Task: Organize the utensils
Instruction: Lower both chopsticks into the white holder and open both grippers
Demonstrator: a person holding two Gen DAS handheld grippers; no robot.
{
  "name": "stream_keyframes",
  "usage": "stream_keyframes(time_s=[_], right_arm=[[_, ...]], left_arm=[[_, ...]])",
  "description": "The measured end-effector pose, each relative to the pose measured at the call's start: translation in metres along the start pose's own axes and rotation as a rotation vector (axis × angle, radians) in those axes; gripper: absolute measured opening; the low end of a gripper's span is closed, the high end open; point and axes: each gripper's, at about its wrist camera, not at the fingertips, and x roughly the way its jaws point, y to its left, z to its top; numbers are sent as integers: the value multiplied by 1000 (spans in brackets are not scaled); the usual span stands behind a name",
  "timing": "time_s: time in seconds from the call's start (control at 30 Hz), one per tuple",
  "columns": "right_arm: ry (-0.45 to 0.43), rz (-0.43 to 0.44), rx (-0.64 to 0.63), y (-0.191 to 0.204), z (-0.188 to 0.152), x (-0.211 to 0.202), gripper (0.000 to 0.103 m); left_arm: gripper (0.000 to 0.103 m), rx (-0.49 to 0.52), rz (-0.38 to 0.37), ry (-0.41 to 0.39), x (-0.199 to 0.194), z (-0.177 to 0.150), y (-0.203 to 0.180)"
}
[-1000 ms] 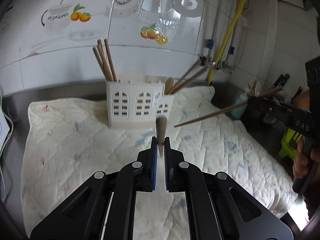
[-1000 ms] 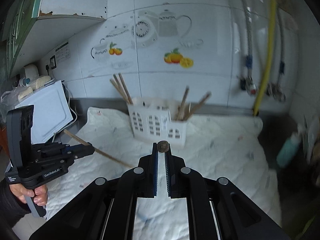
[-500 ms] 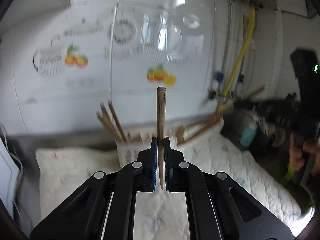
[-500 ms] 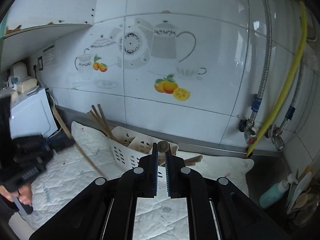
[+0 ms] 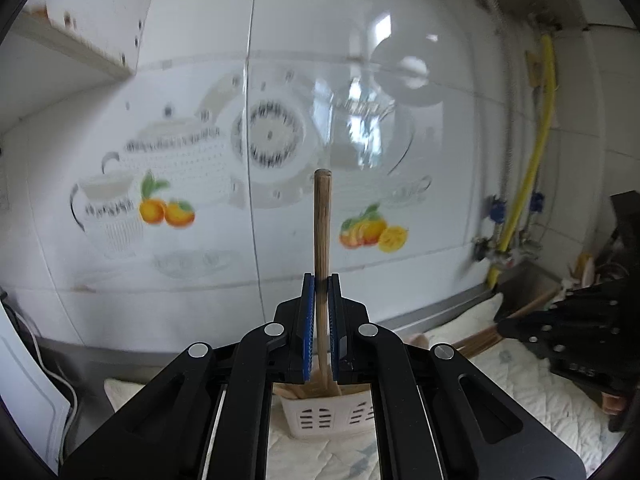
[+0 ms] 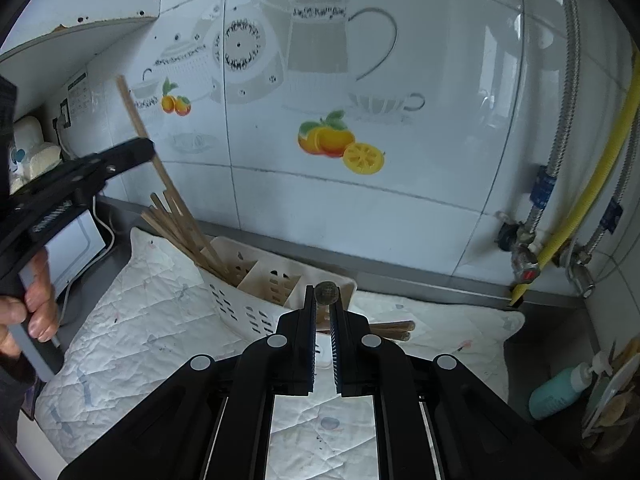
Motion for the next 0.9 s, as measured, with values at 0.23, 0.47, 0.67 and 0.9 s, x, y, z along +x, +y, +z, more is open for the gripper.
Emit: stream_keyframes(time_s=[0.23, 0.47, 0.67, 0.9], right_arm=[[27, 1, 4, -1, -5, 16, 7], [7, 1, 13, -1, -1, 16, 7], [-28, -11, 10, 3, -2, -3, 16], [-83, -2, 11, 18, -27, -42, 31]], left_arm=[[5, -47, -14, 90, 29, -20, 13], [11, -49, -30, 74, 22, -20, 13], [41, -44, -27, 42, -1, -18, 9], [68, -70, -61, 23, -51, -41, 5]])
